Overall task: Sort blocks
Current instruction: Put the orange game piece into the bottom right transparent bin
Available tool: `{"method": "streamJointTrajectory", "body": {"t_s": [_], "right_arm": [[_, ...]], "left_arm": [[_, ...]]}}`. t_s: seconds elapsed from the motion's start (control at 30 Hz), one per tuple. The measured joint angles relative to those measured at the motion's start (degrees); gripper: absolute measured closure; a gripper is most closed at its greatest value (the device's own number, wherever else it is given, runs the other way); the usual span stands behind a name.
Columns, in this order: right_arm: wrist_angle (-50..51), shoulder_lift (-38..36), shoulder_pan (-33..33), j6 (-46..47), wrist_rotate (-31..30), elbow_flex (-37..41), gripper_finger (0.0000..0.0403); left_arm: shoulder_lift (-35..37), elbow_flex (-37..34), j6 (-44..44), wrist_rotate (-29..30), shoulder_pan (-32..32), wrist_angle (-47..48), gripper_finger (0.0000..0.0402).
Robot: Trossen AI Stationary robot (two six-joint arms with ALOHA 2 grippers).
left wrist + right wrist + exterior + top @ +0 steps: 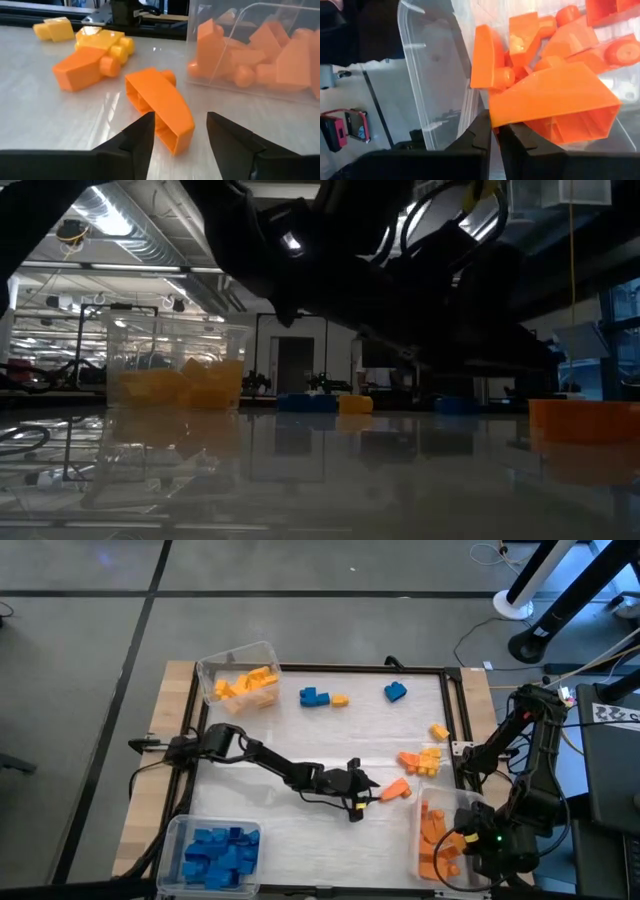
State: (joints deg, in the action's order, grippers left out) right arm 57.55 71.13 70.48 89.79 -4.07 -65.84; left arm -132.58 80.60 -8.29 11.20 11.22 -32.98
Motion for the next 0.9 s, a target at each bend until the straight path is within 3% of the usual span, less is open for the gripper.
{"method": "streamJointTrajectory", "body": {"t_s": [0.23,0.63,0.9], "right_arm": [[-0.61,0.0,0.0,-0.15,-2.9,0.02,0.0367],[1.52,0.0,0.0,-0.45,-6.0,0.04,0.0264],[1.57,0.0,0.0,-0.47,-6.01,0.04,0.0254]], "left_arm": [[-0.6,0.02,-0.75,-3.92,-0.53,0.39,0.0207],[-2.7,0.08,-1.15,-5.16,-1.07,-1.14,0.0206],[-3.19,0.08,-0.72,-5.15,-1.6,-3.7,0.0206]]}}
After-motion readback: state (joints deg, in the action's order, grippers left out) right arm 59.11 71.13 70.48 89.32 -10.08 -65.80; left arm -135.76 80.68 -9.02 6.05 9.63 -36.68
